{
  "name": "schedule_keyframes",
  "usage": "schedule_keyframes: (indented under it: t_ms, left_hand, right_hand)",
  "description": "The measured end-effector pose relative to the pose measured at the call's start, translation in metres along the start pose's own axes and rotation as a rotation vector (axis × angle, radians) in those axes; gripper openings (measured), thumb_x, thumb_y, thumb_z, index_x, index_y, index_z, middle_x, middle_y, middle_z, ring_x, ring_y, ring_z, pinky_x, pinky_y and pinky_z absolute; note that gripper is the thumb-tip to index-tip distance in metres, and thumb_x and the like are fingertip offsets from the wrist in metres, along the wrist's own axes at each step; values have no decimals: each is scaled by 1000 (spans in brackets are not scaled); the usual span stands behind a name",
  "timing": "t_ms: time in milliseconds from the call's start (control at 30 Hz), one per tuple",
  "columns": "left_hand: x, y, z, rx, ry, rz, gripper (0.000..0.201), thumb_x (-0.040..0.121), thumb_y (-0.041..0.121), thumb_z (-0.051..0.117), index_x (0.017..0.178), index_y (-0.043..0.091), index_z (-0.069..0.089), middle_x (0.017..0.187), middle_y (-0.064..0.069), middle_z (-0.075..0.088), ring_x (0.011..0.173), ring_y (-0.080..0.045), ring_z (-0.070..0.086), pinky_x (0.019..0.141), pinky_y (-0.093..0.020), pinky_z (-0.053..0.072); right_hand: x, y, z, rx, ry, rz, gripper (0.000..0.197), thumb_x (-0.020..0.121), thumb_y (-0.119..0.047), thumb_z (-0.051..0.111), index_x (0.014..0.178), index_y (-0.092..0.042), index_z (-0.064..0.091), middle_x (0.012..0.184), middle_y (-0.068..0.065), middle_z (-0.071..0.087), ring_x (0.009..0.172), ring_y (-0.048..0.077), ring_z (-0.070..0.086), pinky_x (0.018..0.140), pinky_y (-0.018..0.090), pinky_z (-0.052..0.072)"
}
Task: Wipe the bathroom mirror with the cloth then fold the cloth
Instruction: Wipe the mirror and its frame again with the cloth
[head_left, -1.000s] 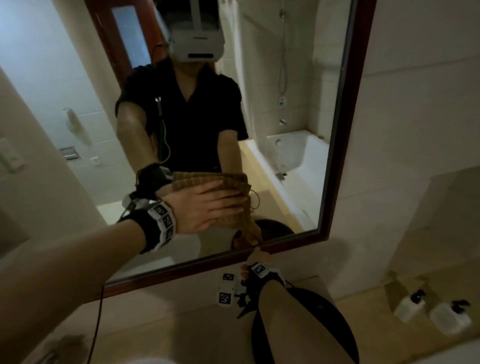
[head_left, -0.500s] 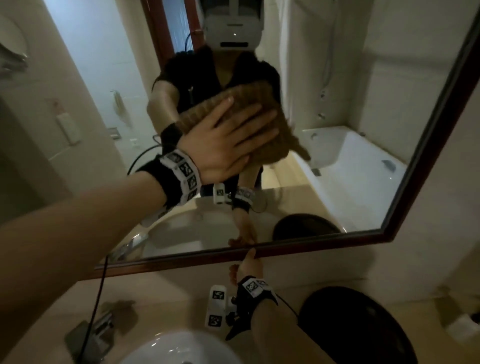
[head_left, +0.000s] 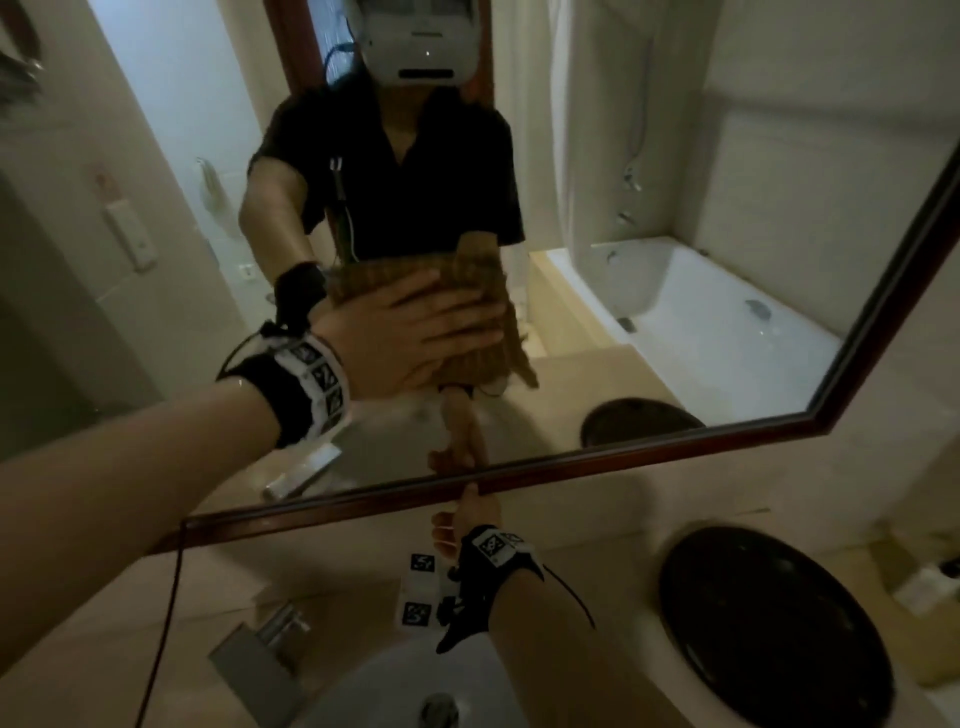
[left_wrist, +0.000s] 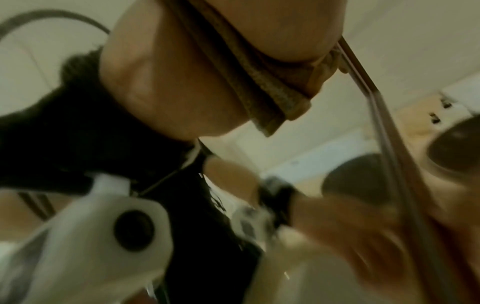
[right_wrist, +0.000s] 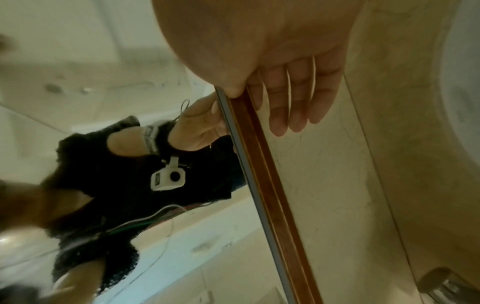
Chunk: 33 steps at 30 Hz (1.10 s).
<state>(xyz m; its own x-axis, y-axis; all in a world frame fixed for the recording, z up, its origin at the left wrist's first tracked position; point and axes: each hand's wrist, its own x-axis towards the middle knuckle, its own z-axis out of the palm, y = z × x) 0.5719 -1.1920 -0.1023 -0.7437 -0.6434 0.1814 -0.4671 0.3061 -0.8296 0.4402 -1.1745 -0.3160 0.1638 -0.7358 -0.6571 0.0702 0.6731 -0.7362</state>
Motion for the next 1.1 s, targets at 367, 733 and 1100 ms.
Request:
schedule_keyframes:
  t_ms: [367, 733, 1100]
  left_hand:
    - [29, -96, -85, -35, 236, -682, 58, 101, 43, 16, 155, 28, 6, 163, -8, 6, 149, -31, 6, 118, -57, 5]
    - [-124, 105, 88, -182, -104, 6, 74, 90, 31, 56, 154, 27, 20, 162, 6, 1, 149, -15, 1, 122, -41, 4]
    - [-106, -157, -61, 95, -20, -245, 58, 101, 44, 19, 155, 27, 11, 163, -5, 4, 150, -28, 2, 120, -49, -1]
  right_hand:
    - [13, 14, 0, -76, 103, -92, 51, 103, -45, 32, 90, -3, 57, 67, 14, 61, 49, 23, 50, 47, 25, 40]
    - [10, 38, 38, 98, -107, -85, 39, 104, -40, 33, 96, -7, 53, 66, 11, 62, 55, 23, 54, 55, 27, 44]
    - [-14, -4, 69, -396, -13, 108, 57, 105, -28, 37, 149, 2, 17, 134, 17, 54, 105, 29, 60, 85, 38, 52]
